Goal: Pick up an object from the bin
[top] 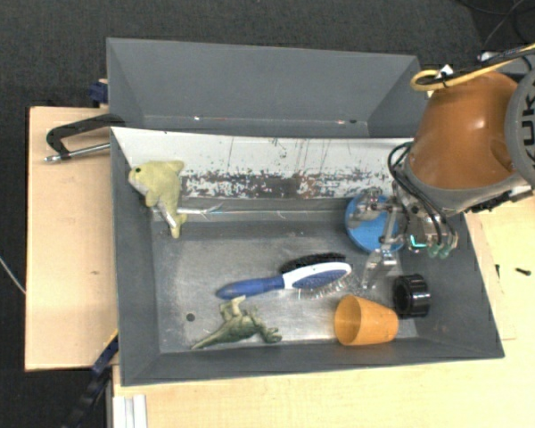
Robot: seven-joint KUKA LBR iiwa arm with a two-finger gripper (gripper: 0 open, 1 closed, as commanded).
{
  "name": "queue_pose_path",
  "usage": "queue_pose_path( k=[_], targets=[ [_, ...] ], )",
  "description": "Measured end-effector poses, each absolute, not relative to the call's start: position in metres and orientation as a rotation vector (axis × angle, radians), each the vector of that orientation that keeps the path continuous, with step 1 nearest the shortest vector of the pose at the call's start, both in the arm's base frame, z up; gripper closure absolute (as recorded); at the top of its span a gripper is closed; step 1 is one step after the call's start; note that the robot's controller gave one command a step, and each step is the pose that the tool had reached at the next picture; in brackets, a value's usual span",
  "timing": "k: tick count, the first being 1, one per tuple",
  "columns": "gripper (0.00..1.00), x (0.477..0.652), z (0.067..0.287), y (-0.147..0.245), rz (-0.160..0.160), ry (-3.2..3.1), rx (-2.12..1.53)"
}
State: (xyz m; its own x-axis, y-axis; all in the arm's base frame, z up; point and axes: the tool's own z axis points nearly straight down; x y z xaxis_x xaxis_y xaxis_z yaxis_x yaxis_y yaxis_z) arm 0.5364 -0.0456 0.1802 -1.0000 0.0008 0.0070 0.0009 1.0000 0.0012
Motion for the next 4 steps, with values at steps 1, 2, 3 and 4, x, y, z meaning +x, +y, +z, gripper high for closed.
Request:
queue_pose_path(
  k=[1,2,3,4],
  targets=[
    [0.00,0.5672,0.0712,-0.0964,-0.003,-3.138,-0.252],
    [0.00,0.5691,0.0734,-0.0957,-0.002,-3.138,-0.251],
    [0.00,0.5707,0.0748,-0.0954,0.000,-3.138,-0.251],
    [0.00,0.5721,0.0758,-0.0953,0.000,-3.138,-0.251]
  ],
)
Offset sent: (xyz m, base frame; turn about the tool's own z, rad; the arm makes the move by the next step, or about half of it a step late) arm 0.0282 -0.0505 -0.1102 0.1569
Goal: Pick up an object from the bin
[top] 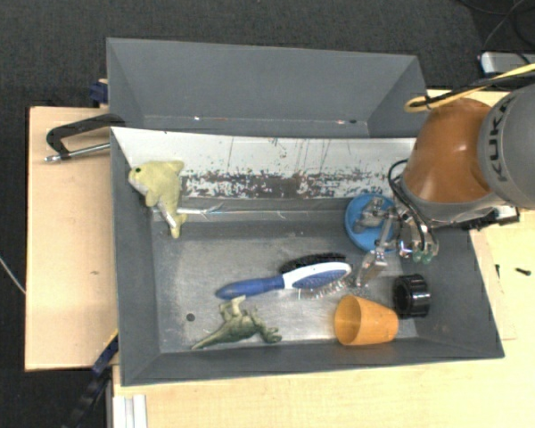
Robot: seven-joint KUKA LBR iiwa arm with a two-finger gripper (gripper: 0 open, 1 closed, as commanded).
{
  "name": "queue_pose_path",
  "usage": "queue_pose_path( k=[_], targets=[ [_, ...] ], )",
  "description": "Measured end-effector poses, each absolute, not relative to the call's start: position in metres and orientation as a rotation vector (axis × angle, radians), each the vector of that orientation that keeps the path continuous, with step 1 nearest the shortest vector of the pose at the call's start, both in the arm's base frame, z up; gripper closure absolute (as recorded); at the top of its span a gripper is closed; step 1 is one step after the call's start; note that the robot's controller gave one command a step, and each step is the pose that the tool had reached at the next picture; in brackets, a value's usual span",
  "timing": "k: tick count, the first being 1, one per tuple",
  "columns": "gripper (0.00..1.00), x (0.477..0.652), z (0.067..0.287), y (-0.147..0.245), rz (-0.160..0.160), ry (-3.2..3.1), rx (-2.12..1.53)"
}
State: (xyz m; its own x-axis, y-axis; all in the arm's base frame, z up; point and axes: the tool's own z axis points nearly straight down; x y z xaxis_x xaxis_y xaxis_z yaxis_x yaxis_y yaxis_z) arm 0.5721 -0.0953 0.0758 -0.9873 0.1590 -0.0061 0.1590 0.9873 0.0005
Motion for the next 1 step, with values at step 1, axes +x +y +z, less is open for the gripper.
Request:
queue_pose_path(
  k=[1],
  targets=[
    [0.00,0.5733,0.0767,-0.0952,0.000,3.126,0.251]
  ],
)
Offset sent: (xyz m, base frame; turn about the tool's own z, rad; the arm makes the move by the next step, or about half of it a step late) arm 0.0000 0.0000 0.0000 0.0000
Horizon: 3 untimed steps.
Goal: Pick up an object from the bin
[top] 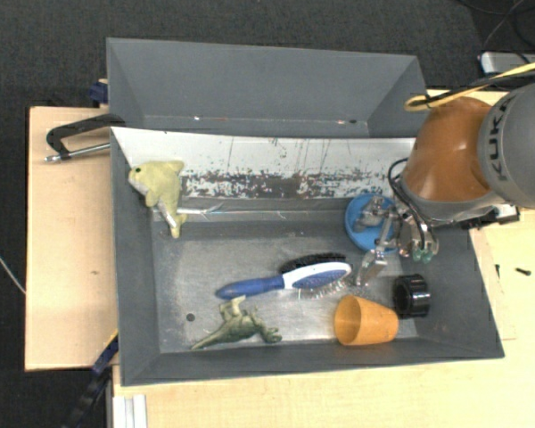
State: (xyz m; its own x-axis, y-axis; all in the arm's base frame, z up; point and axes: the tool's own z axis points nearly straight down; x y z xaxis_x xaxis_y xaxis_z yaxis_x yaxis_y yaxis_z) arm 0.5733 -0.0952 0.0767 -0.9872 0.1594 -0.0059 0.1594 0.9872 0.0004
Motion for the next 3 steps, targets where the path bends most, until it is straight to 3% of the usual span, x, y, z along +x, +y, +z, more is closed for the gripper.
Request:
queue_pose_path(
  k=[1,2,3],
  targets=[
    [1.00,0.575,0.081,-0.097,-0.005,3.122,0.252],
    [1.00,0.579,0.150,-0.097,-0.001,3.118,0.251],
    [1.00,0.581,0.185,-0.097,0.001,3.121,0.251]
  ],
)
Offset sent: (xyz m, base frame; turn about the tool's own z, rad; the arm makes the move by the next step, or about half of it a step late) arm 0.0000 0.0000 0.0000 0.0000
